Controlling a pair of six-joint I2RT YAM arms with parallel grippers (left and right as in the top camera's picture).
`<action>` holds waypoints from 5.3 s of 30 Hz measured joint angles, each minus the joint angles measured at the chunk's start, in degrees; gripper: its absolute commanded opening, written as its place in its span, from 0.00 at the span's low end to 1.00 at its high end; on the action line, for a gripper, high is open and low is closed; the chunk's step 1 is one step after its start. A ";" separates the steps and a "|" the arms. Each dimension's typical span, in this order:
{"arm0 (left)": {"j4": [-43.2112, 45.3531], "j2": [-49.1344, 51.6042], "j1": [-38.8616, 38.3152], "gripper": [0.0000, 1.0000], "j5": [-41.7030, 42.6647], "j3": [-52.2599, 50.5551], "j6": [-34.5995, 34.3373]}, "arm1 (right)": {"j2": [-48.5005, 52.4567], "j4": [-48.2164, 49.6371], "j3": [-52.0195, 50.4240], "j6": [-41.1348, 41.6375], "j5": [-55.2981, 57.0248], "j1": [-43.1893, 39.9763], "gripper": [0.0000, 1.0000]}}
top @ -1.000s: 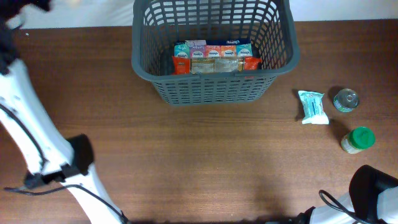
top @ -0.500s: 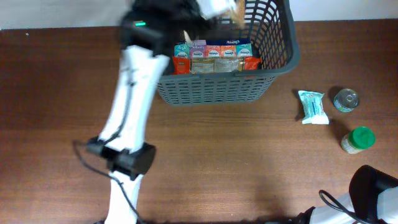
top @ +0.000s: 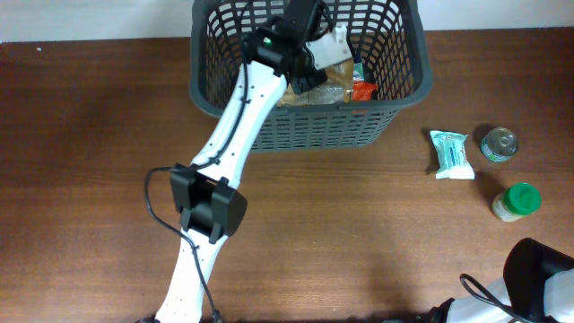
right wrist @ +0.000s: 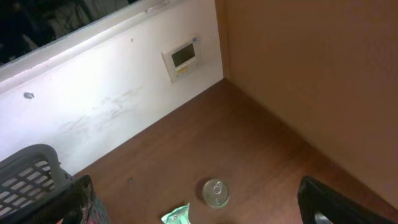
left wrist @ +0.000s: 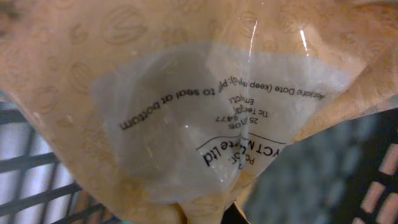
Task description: Pack container
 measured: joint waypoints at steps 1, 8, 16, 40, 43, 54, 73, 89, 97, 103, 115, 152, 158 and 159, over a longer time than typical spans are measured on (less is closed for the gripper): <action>-0.46 0.66 -0.50 0.02 0.00 0.00 -0.02 | 0.00 0.00 0.02 0.02 0.00 0.00 0.99; -0.66 4.74 -5.05 0.02 -0.92 0.00 -0.17 | 0.00 -0.02 0.02 0.04 0.00 0.00 0.99; 0.24 5.46 -6.34 0.85 -2.69 0.02 -3.10 | 0.00 0.00 0.00 0.00 0.00 0.00 0.99; -8.74 -34.45 13.97 0.99 -13.22 6.27 -20.59 | 0.00 0.00 0.02 0.00 0.00 0.00 0.99; -15.02 -35.43 22.36 0.99 -13.33 6.38 -25.75 | 0.00 0.00 0.00 0.00 0.00 0.00 0.99; -20.96 -25.70 42.27 0.99 -9.38 -1.38 -36.52 | 0.00 0.94 0.02 0.02 0.00 0.00 0.99; -20.81 -18.32 45.44 0.99 -5.68 -11.76 -37.73 | 2.69 0.02 -5.49 -0.74 -3.28 0.00 0.98; -20.76 -18.32 45.44 0.99 -5.01 -11.76 -37.73 | 22.99 4.33 -41.97 -0.35 -2.71 0.00 0.88; -20.74 -18.32 45.44 0.99 -4.98 -11.76 -37.73 | 22.69 4.66 -44.04 -0.52 -1.95 -0.92 0.88; -20.74 -18.32 45.44 0.99 -4.83 -11.76 -37.73 | 17.92 2.75 -44.41 -1.03 -1.25 -0.90 0.89; -20.72 -18.32 45.44 0.99 -4.81 -11.76 -37.73 | -4.33 10.86 -62.58 -1.92 -0.07 -0.85 0.97; -20.72 -18.32 45.44 0.99 -4.83 -11.76 -37.73 | -3.26 38.82 -97.11 -2.19 -3.17 -10.49 0.99; -20.72 -18.32 45.44 0.99 -4.83 -11.76 -37.73 | -3.26 43.47 -101.13 -1.64 -3.17 -10.49 0.99; -20.72 -18.32 45.44 0.99 -4.83 -11.76 -37.73 | -3.26 44.02 -101.74 -1.49 -3.17 -10.49 0.98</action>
